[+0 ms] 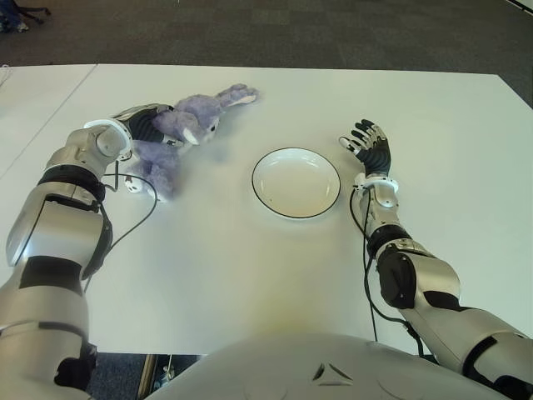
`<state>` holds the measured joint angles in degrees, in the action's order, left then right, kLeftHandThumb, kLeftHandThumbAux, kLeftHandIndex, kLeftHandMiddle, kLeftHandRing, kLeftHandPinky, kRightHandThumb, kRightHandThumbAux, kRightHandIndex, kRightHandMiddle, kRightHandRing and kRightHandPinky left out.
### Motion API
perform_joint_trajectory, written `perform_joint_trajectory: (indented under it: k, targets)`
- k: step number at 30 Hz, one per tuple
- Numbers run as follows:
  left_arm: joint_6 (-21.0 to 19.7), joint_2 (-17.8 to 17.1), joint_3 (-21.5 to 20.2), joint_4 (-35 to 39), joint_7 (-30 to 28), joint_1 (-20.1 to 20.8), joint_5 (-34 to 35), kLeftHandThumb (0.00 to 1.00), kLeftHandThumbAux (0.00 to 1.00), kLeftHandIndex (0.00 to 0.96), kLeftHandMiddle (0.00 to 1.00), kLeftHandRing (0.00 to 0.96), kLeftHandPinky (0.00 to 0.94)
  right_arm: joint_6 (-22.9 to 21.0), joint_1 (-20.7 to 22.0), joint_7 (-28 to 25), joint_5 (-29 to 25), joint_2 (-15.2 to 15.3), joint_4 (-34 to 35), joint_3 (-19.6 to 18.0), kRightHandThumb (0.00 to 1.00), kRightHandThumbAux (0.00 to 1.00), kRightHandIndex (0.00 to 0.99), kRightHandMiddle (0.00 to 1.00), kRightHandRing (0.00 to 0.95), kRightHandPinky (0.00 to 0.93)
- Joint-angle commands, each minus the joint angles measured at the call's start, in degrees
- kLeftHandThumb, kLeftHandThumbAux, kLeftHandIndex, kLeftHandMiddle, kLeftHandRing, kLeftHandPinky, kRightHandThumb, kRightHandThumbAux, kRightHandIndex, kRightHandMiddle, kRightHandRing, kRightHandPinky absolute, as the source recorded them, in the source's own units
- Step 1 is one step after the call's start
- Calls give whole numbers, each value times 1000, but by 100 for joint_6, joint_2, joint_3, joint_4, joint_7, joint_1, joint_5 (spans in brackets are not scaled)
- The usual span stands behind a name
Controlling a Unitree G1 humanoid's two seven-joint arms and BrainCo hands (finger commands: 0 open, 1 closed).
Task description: Put the doll into the plate.
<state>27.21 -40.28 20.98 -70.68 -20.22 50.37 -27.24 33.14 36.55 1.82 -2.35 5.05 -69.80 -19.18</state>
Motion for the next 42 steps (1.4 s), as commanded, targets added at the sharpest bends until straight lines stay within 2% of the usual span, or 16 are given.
perform_joint_trajectory:
  k: [1,13,21,22,23,24,27,28,29,30,31,32,33,34,37,42]
  targets:
    - [59,246,-6,457,-1375,-618,364,0,485,0,1,0,0,-762,-1157,114,16,-331,-771,-7,76,905,206,250,244,250]
    - [-283,279,212,998,-2439,-892,508,0,448,0,0,0,0,-794,-1156,395,121,-326,-774,120,68,912,221,260,264,277]
    - [-438,228,281,1237,-2563,-1002,454,0,470,0,0,0,3,-769,-1150,247,-37,-345,-769,8,71,909,211,256,257,260]
    - [-454,212,290,1284,-2528,-1034,436,0,497,0,20,24,53,-764,-1150,228,-58,-349,-768,-9,93,910,215,260,261,269]
    - [-432,200,309,1289,-2308,-1103,362,0,501,0,24,28,62,-759,-1148,227,-76,-355,-768,-24,97,910,216,261,262,271]
    - [-418,194,322,1293,-2148,-1152,311,0,584,62,180,220,251,-757,-1147,227,-89,-359,-768,-34,110,912,222,264,265,277]
    - [-283,243,405,1129,-1457,-1274,88,26,624,144,312,352,374,-760,-1144,259,-88,-367,-768,-36,120,909,224,266,267,281]
    - [-240,265,429,1074,-1264,-1296,29,103,632,227,421,449,465,-761,-1144,268,-83,-369,-768,-36,119,909,224,265,267,279]
    - [-214,277,446,1041,-1151,-1306,-2,118,633,241,439,465,481,-762,-1144,272,-79,-370,-768,-37,118,909,224,265,267,279]
    - [-104,320,444,975,-727,-1339,-71,129,633,252,453,477,493,-769,-1143,281,-68,-369,-769,-32,116,909,224,265,267,279]
    - [1,368,426,940,-154,-1388,-153,543,687,380,594,598,615,-775,-1143,282,-57,-368,-769,-25,100,907,220,261,263,270]
    - [79,403,417,910,266,-1420,-215,665,695,419,648,649,667,-778,-1144,282,-49,-367,-769,-20,76,902,212,252,252,249]
    - [87,440,427,900,729,-1448,-311,685,697,425,657,658,676,-773,-1147,290,-35,-367,-768,-7,72,901,211,250,251,246]
    - [78,459,441,890,990,-1457,-374,706,697,433,682,688,720,-768,-1149,295,-26,-367,-767,0,63,898,206,244,243,239]
    - [-155,533,527,897,1870,-1448,-650,728,695,440,731,741,767,-768,-1150,326,1,-365,-766,23,49,905,199,240,238,243]
    - [-577,643,643,925,2480,-1355,-879,740,695,442,762,774,773,-799,-1138,258,-78,-372,-767,-48,84,922,216,258,257,270]
